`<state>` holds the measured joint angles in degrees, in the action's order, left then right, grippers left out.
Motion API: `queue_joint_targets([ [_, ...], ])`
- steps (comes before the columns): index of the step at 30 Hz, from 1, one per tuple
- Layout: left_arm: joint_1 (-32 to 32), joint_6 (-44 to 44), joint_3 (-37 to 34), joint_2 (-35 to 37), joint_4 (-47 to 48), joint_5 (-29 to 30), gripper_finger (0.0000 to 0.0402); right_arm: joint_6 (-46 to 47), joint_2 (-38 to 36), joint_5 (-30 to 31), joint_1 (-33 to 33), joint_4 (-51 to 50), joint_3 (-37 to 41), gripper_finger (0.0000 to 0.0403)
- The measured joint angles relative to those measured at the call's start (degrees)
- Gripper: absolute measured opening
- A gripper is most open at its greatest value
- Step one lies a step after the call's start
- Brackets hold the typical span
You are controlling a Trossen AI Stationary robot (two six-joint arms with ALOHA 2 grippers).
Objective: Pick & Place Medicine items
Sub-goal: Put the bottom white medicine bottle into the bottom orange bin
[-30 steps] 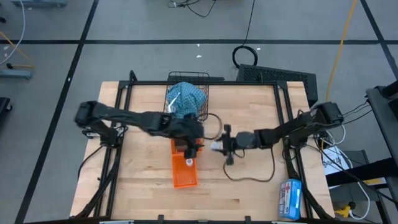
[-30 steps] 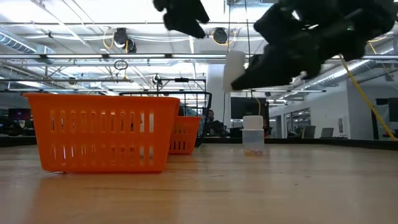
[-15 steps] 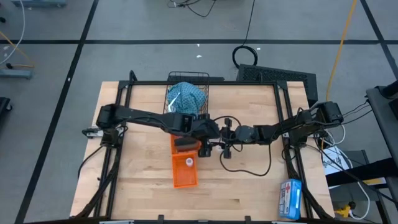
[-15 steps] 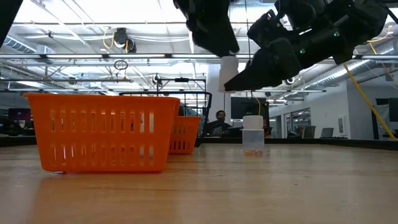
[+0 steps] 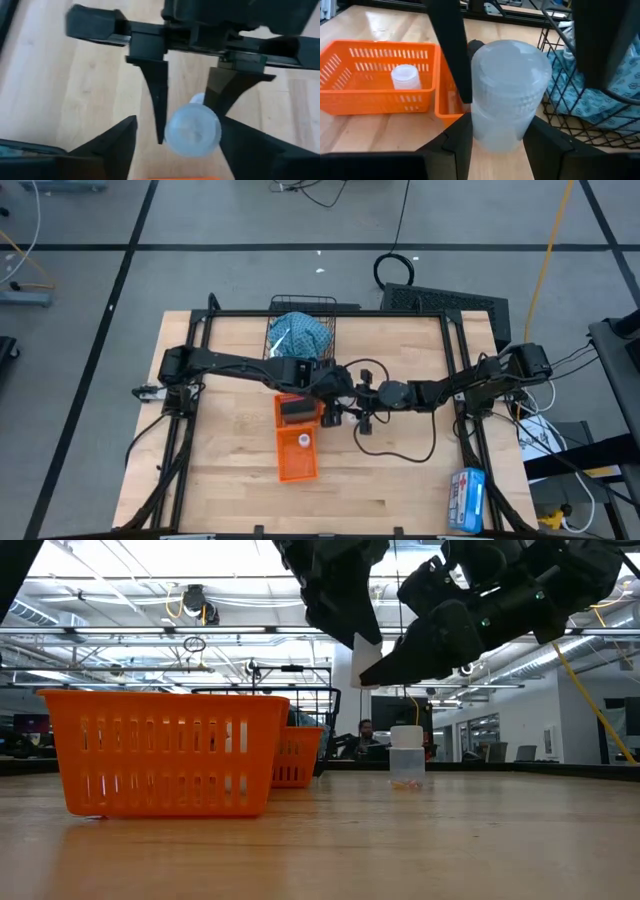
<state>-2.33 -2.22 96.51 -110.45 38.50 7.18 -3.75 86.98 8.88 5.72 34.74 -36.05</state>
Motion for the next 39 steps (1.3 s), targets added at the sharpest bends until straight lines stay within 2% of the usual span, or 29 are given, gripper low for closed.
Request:
queue_joint_targets([
  [9, 0.4, 1.2, -0.3, 0.0, 0.5, -2.9, 0.0138, 0.1, 0.0, 0.1, 0.0, 0.2, 0.0, 0.0138],
  [18, 0.1, 1.7, -0.4, 0.6, 0.7, -3.0, 0.0135, 0.0, 0.0, 0.0, 0.0, 0.1, 0.0, 0.0155],
  [25, -3.4, -2.1, -1.3, 6.6, 6.1, 5.3, 0.0135, -0.2, -2.5, -0.8, 0.1, -3.9, -0.1, 0.0178],
  [28, -5.8, -4.7, -5.9, 10.5, 5.6, 6.2, 0.0135, -0.1, -5.4, -0.5, 0.1, -6.6, -0.1, 0.0178],
  [32, -9.5, -9.9, -16.5, 17.8, 1.1, 6.3, 0.0135, 0.1, -8.3, -0.3, 0.1, -10.7, 0.0, 0.0170],
  [39, -19.1, -14.9, -35.6, 29.0, -14.3, 6.9, 0.0135, 1.4, -9.9, -0.2, 0.1, -11.1, 0.0, 0.0160],
])
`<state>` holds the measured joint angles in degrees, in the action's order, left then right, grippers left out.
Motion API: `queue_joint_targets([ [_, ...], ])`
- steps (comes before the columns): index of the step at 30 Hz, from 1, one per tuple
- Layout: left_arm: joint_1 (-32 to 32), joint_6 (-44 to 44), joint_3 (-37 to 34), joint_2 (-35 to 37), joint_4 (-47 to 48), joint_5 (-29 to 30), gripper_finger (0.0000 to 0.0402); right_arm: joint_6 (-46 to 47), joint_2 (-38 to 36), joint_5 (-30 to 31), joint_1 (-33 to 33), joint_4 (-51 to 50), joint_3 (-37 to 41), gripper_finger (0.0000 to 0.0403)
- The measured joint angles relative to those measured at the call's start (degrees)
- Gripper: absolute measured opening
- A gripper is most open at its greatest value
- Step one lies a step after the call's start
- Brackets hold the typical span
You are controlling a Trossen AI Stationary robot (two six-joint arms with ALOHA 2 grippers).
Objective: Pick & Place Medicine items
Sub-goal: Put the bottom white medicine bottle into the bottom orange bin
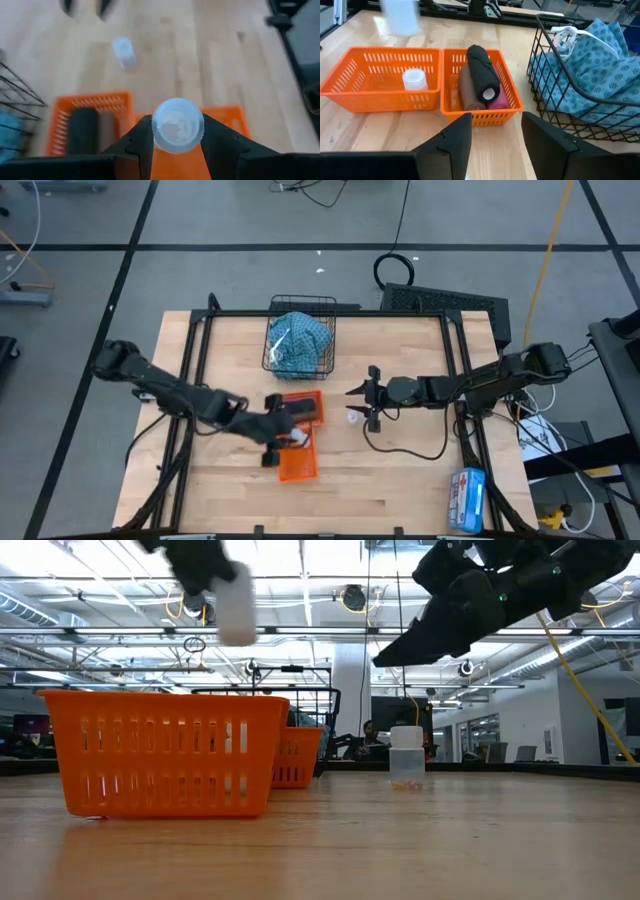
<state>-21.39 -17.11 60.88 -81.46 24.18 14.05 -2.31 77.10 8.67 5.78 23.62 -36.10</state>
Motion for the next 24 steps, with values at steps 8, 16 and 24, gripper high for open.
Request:
queue_joint_targets([
  [8, -4.8, -7.3, -10.3, -0.3, -6.6, 4.5, 0.0138, 0.1, 0.0, 0.1, 0.0, 2.0, 0.0, 0.0159],
  [16, -3.3, -7.4, -11.2, -2.6, -7.8, 1.3, 0.0138, 0.3, 0.0, 0.1, 0.0, 3.0, 0.0, 0.0159],
  [24, -2.8, -6.6, -11.2, -5.5, -9.4, 1.0, 0.0144, 0.3, 0.0, 0.1, 0.0, 2.9, 0.0, 0.0155],
])
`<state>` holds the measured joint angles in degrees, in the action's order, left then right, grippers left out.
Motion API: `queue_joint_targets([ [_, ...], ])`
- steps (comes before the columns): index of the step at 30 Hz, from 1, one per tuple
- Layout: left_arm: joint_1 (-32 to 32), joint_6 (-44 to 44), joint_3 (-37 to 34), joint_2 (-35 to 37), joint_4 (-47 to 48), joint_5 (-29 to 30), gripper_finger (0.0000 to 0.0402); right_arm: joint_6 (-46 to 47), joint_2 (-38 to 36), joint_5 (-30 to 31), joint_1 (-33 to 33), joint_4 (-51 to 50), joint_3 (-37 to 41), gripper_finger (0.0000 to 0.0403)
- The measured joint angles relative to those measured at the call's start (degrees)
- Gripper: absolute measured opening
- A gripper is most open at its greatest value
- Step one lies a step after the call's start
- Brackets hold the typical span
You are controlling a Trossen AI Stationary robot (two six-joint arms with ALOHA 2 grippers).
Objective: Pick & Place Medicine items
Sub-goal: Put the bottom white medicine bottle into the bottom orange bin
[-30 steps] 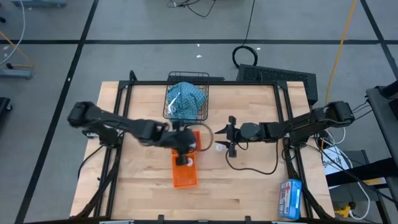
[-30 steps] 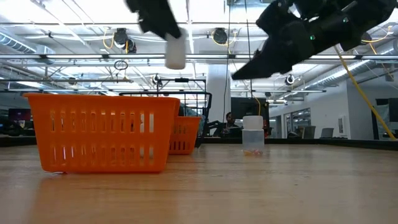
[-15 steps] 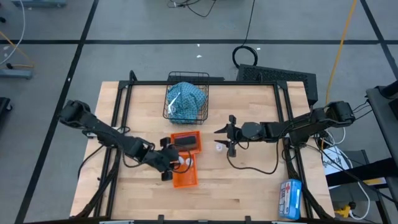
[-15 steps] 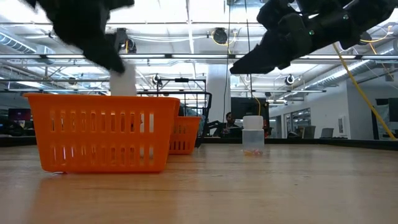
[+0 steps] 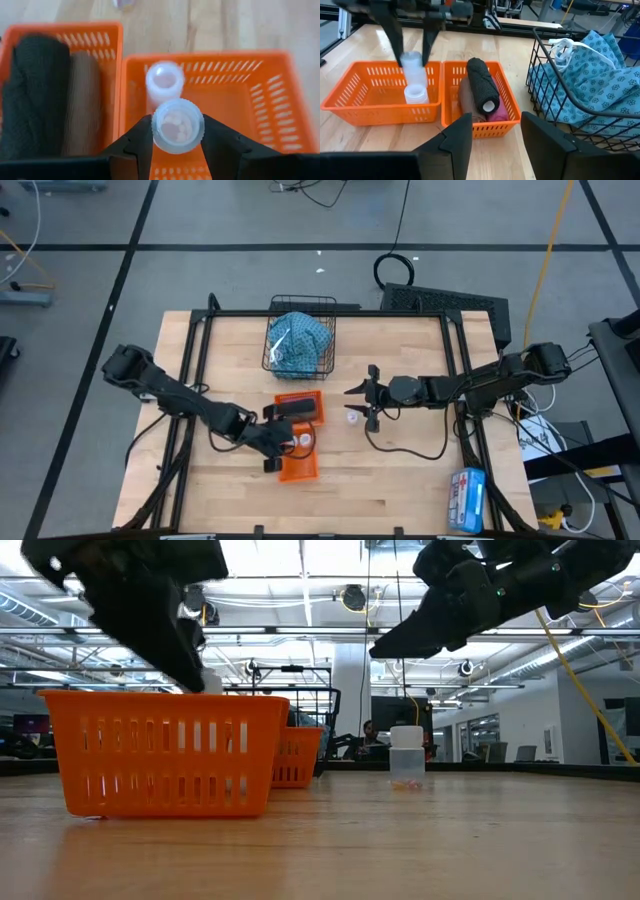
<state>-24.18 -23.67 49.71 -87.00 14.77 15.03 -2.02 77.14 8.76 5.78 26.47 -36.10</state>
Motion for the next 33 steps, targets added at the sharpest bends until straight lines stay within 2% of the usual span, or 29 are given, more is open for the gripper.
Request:
queue_joint_targets([
  [7, 0.9, -1.5, 0.0, -4.1, -0.1, -0.1, 0.0146, -0.1, 0.0, 0.0, 0.0, -0.3, 0.0, 0.0155],
  [16, 1.2, -2.1, 0.0, -4.9, 0.1, -0.1, 0.0149, -0.1, 0.0, 0.0, 0.0, -0.3, 0.0, 0.0155],
  [26, 1.2, -2.7, 0.0, -4.9, 0.0, 0.0, 0.0201, -0.1, 0.0, 0.0, 0.0, -0.5, 0.0, 0.0155],
  [33, 1.5, -2.3, 0.0, -4.9, 0.0, 0.0, 0.0218, -0.1, 0.0, 0.0, 0.0, -0.6, 0.0, 0.0155],
])
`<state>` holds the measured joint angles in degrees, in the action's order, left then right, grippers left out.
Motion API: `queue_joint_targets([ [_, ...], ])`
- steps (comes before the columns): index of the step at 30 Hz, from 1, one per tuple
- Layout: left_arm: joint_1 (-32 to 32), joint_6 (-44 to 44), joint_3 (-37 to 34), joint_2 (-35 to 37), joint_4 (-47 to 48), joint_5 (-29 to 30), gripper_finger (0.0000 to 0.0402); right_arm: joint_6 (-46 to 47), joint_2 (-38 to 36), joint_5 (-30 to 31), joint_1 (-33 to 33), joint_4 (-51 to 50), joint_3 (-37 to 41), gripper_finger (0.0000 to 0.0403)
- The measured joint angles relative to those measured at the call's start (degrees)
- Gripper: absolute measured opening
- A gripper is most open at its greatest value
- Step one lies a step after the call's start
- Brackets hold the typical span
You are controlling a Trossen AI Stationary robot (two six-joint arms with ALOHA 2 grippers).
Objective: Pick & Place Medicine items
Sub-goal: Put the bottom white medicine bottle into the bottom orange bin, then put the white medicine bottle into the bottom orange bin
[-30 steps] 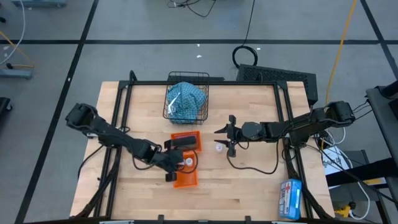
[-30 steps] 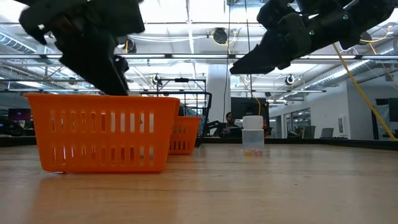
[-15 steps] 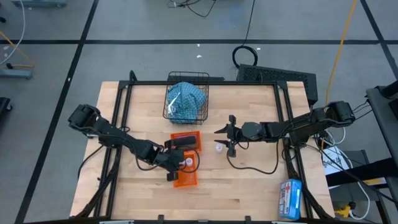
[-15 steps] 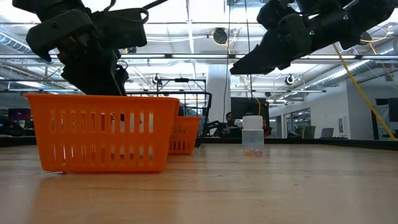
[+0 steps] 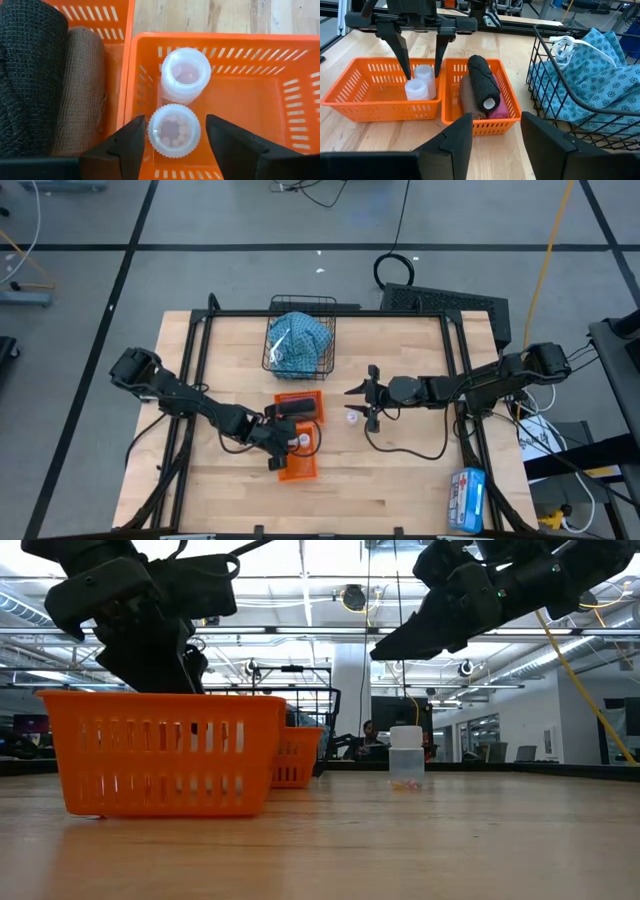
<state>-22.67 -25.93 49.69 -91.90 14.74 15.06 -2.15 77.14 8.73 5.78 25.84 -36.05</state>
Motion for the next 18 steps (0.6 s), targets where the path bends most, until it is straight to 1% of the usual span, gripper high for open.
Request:
queue_joint_targets([
  [3, 0.6, 0.5, 0.0, 0.7, 0.4, -1.0, 0.0217, 0.0, 0.0, 0.0, 0.0, 0.0, 0.0, 0.0155],
  [5, 1.4, 1.5, 0.0, 2.2, 1.0, -3.1, 0.0216, 0.0, 0.0, 0.0, 0.0, 0.0, 0.0, 0.0155],
  [9, 3.5, 1.7, 0.0, 7.8, 1.8, -6.4, 0.0216, -0.2, 0.0, 0.1, 0.0, -0.1, 0.0, 0.0155],
  [11, 4.4, 2.1, 0.0, 11.2, 1.9, -6.4, 0.0216, -0.2, 0.0, 0.1, 0.0, -0.8, 0.0, 0.0155],
  [14, 5.2, 5.8, 0.0, 16.0, 2.1, -6.0, 0.0216, -0.3, 0.0, 0.2, -0.1, -3.5, 0.0, 0.0155],
  [16, 5.2, 9.1, 0.0, 18.7, 2.5, -4.6, 0.0216, -0.7, -0.8, 0.4, -0.1, -8.3, 0.0, 0.0155],
  [18, 4.5, 11.8, -0.2, 21.0, 2.1, -1.7, 0.0216, -0.9, -2.2, 0.5, -0.1, -13.3, 0.0, 0.0155],
])
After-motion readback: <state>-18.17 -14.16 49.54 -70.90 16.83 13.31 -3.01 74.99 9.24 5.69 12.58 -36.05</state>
